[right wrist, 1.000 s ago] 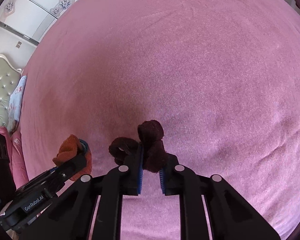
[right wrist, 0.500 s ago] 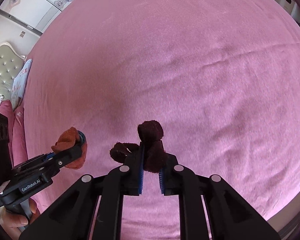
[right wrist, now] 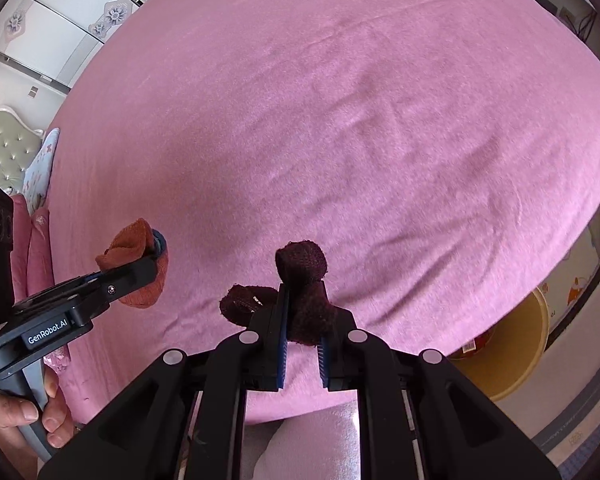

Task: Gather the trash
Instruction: 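Carry sock and maroon cord to the yellow bucket and release both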

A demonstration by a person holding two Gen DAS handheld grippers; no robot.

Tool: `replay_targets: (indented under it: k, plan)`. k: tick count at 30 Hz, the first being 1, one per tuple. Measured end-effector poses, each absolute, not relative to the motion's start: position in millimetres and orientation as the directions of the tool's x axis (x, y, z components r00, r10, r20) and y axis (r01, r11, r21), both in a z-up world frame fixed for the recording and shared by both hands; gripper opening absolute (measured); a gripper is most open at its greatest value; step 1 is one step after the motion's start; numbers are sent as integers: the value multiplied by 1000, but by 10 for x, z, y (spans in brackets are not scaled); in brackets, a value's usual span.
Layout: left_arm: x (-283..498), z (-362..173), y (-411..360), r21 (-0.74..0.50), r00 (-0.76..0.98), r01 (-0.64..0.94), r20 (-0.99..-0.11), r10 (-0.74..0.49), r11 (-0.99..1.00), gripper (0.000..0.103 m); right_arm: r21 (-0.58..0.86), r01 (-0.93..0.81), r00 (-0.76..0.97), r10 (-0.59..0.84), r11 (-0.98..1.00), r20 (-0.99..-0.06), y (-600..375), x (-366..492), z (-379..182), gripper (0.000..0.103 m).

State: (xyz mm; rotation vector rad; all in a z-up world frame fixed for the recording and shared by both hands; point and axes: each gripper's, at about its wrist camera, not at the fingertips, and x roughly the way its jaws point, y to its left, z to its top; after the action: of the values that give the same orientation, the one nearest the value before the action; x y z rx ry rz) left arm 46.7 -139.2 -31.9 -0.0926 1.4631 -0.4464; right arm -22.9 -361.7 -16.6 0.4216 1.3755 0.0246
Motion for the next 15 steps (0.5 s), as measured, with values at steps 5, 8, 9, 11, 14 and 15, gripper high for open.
replay_targets:
  k: [5,8,9,11,14,15]
  plan:
    - [91,-250,-1780,-337,-9,328,-935,-354,883,27,283,288,218,225,915,-950,-3931,-751,-11,12]
    - [-103,-230,-2040,-344,-36,373,-933,-357,862,27,269,315,214,209,910,-954,-4114,-1036,35,12]
    - [-150,-236,-2131,-344,-45,389,-934,-356,854,27,269,328,212,207,906,-955,-4179,-1091,39,12]
    - [-255,-229,-2319,-342,-66,425,-935,-349,838,27,264,352,210,199,898,-957,-4323,-1211,56,12]
    - [-410,-235,-2631,-340,-93,472,-937,-338,814,27,269,380,216,198,885,-956,-4581,-1362,87,12]
    - [-456,-235,-2735,-337,-100,484,-938,-331,808,27,268,388,215,197,882,-957,-4670,-1397,86,12]
